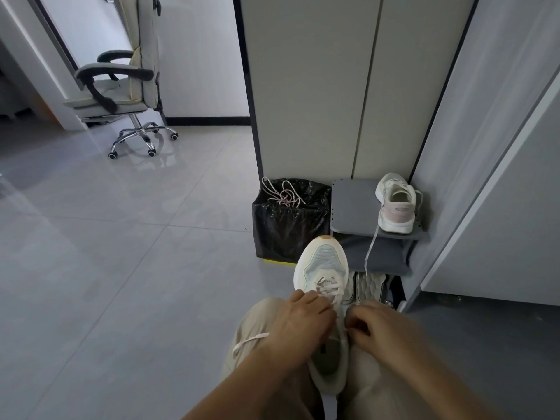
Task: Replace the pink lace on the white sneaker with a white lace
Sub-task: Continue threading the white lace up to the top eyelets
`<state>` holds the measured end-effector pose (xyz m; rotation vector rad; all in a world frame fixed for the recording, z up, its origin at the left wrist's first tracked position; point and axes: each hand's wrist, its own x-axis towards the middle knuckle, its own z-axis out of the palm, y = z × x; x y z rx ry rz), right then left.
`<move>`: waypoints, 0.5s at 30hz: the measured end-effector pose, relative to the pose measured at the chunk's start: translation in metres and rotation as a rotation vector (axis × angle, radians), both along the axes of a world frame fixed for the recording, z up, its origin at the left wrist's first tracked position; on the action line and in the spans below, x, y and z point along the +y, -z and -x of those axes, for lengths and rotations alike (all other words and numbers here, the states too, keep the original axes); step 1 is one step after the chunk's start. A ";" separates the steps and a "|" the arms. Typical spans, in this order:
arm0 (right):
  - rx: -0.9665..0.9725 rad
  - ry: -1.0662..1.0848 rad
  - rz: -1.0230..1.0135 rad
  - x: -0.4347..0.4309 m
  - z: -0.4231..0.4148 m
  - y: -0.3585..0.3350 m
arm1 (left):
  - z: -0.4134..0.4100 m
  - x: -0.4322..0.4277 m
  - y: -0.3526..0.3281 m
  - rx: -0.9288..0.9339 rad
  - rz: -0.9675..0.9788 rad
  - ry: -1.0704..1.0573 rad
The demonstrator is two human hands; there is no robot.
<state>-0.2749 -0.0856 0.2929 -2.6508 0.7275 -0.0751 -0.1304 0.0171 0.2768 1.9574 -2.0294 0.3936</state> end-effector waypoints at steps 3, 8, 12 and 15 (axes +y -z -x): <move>-0.037 -0.025 0.043 0.001 0.000 0.001 | 0.000 0.009 0.017 0.010 0.101 -0.026; -0.087 -0.017 0.111 0.004 0.001 0.009 | 0.007 0.007 0.027 0.089 0.237 -0.066; -0.131 -0.076 0.130 0.004 0.004 0.006 | 0.009 0.006 0.025 0.095 0.282 -0.079; -0.139 -0.031 0.070 0.001 0.008 0.007 | 0.014 0.007 0.029 0.069 0.248 -0.072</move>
